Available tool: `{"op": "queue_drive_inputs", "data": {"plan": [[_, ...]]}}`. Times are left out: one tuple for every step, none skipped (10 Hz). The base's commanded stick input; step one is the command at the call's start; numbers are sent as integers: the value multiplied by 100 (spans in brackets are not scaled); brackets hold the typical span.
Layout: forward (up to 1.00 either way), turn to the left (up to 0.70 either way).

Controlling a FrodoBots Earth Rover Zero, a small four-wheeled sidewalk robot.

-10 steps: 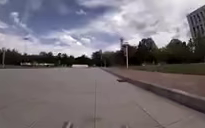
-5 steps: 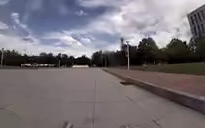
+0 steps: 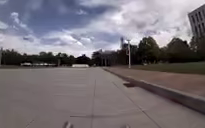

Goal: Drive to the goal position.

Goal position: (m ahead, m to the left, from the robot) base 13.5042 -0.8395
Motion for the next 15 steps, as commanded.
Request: {"op": "queue_drive_inputs", "data": {"plan": [[100, 0], [100, 0], [100, 0], [100, 0], [100, 0], [100, 0], [100, 0], [100, 0], [100, 0], [100, 0], [100, 0], [100, 0], [100, 0], [100, 0], [100, 0]]}}
